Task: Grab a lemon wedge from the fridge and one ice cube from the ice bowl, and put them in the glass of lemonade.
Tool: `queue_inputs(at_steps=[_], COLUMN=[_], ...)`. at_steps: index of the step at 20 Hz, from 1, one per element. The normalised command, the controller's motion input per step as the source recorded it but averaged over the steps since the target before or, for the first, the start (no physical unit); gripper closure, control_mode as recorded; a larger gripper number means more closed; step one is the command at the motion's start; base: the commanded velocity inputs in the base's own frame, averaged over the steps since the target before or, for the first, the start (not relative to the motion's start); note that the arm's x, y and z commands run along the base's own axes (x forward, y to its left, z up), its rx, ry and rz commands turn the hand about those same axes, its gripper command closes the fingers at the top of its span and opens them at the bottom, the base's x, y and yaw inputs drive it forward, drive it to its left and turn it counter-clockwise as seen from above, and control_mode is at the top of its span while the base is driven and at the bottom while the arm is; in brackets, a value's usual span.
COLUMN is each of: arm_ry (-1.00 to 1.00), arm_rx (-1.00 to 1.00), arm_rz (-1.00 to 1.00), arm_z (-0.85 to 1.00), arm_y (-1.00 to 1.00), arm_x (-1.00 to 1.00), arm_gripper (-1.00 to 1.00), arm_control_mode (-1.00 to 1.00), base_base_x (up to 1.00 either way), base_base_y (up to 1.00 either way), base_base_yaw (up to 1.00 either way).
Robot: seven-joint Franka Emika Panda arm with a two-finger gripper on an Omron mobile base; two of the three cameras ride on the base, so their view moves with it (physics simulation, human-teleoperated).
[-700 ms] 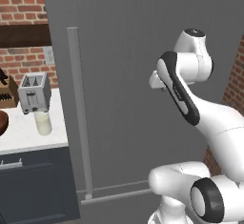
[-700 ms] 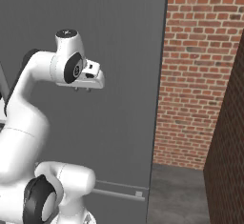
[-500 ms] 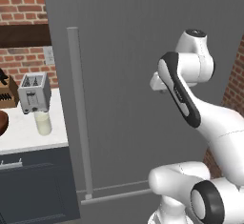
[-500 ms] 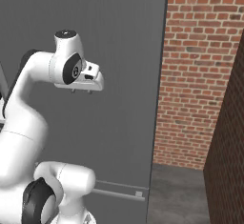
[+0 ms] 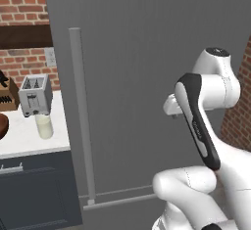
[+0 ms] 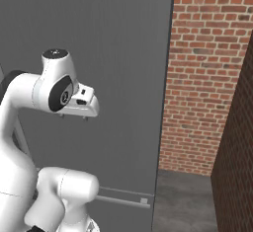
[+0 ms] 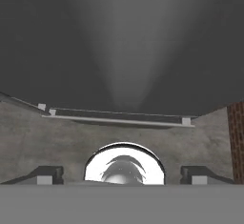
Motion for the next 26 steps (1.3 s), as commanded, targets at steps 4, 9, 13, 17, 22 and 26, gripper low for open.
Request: queue_inputs(at_steps=[4,9,13,17,22,26], arm_ry=[0.11,0.07,0.02,0.00,0.00,0.00], arm_rx=[0.00,0.00,0.00,0.00,0.00,0.00], arm_rz=[0.00,0.00,0.00,0.00,0.00,0.00], arm_z=[-0.27,-0.17,0.00,0.00,0.00,0.00], arm_y=[0.21,0.18,0.00,0.00,0.00,0.00], arm_x=[-0.23,0.00,0.00,-0.19,0.00,0.00], arm_gripper=[-1.00,-1.00,-1.00,-1.00,-1.00,-1.00], arm_control_mode=[-1.00,-1.00,-1.00,-1.00,1.00,1.00], base_base_x=[0.00,0.00,0.00,0.00,-0.65,-0.44], base_base_y=[0.00,0.00,0.00,0.00,0.44,0.99], base_base_yaw=[0.00,0.00,0.00,0.00,0.01,0.00])
